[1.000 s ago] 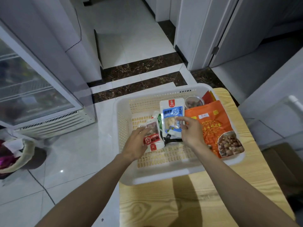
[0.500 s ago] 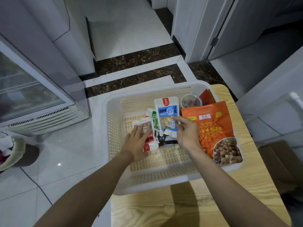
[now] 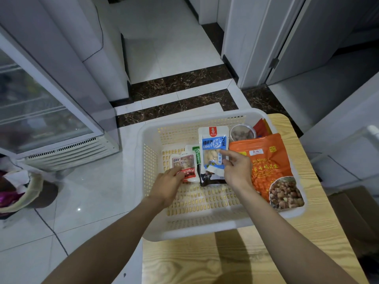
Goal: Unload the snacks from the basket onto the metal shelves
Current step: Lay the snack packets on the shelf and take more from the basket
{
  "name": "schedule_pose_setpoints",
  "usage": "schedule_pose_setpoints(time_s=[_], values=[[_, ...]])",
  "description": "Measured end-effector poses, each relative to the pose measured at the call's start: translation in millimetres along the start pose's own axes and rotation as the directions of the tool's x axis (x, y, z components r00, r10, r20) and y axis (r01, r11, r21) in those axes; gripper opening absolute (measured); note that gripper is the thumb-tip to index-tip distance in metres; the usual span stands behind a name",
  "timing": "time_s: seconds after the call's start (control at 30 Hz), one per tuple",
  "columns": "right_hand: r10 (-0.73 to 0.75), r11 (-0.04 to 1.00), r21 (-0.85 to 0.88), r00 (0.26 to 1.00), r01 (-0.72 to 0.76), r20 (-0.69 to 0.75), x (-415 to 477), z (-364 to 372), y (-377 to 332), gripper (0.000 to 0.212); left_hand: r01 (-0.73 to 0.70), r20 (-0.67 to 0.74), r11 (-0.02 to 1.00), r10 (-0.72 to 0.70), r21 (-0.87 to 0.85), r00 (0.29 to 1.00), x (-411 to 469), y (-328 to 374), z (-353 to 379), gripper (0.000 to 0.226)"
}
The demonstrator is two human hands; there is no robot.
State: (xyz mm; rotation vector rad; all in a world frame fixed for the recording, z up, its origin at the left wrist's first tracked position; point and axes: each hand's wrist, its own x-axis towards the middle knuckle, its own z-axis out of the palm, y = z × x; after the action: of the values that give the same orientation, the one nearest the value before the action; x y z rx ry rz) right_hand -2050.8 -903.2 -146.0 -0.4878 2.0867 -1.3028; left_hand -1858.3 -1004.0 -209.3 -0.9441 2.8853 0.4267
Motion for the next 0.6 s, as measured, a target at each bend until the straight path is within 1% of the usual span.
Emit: schedule_pose_setpoints(time_s=[0.1, 0.13, 0.2, 0.23, 0.3, 0.4, 0.5, 0.6], values=[[-0.002, 1.0, 0.022, 1.0, 0.003, -0.014, -5, -3, -3, 0.041, -0.048, -0.178, 0.988, 0.021, -0.148, 0.984, 3, 0, -13, 0.022], [-0.001, 0.999, 0.038, 1.0, 0.002, -0.021, -6, -5, -5, 0.04, -0.07, -0.218, 0.976, 0.024, -0.205, 0.976, 5, 0, -21, 0.021], [0.0, 0.996, 0.084, 1.0, 0.003, -0.031, -9, -8, -10, 0.039, -0.074, -0.248, 0.936, -0.014, -0.344, 0.969, 6, 0, -40, 0.014], [0.005, 0.994, 0.111, 1.0, -0.002, -0.031, -9, -10, -13, 0.039, -0.045, -0.231, 0.901, -0.063, -0.431, 0.971, 6, -2, -50, 0.011], [0.009, 0.988, 0.152, 1.0, -0.008, -0.007, -11, -14, -19, 0.036, 0.012, -0.194, 0.787, -0.167, -0.616, 0.967, 7, -4, -67, 0.011], [-0.011, 0.996, 0.091, 0.998, 0.006, 0.061, -12, -19, -21, 0.032, 0.037, -0.156, 0.591, -0.272, -0.806, 0.95, 13, -3, -74, 0.013], [-0.012, 0.999, 0.041, 0.993, 0.007, 0.115, -14, -15, -15, 0.033, 0.125, -0.054, 0.43, -0.382, -0.894, 0.923, 15, 4, -60, 0.014], [0.016, 1.0, 0.009, 0.993, -0.017, 0.118, -15, -11, -6, 0.034, 0.243, 0.103, 0.205, -0.524, -0.948, 0.845, 12, 14, -41, 0.017]])
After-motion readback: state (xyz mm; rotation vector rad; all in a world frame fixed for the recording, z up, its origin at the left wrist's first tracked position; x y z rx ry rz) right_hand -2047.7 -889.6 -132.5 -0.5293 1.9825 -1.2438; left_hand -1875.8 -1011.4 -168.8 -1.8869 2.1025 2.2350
